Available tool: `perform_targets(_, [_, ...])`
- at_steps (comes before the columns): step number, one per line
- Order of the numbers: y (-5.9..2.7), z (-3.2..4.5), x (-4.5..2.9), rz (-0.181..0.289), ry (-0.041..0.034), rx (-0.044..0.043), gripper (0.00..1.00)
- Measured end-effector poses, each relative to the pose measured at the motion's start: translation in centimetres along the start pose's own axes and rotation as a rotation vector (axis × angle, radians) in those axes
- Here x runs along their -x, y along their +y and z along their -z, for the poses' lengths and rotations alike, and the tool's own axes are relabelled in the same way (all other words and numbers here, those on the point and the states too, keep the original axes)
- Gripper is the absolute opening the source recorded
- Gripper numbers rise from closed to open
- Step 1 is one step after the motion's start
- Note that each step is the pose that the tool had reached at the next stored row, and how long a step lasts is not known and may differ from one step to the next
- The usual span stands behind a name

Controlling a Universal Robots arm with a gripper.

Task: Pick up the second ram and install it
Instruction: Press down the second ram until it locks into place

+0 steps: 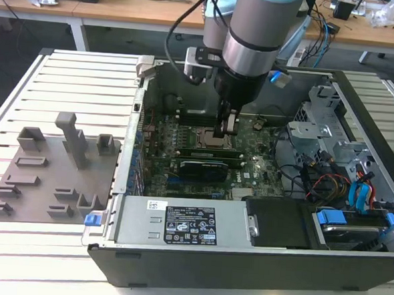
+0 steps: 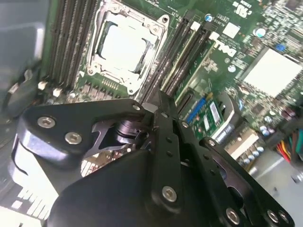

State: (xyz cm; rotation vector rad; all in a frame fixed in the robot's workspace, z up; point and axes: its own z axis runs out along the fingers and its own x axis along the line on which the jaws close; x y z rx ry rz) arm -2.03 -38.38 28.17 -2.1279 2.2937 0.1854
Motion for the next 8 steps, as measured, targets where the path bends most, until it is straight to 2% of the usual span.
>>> perform_targets(1, [0.04,0.50,0.05,0.000,-0.0001,0.0000,0.11])
perform_targets(2, [0.05,0.67,0.06,0.000,-0.0005,0.0000,0.11])
perform_targets(8, [0.05,0.68,0.06,0.000,-0.0009,0.0000,0.11])
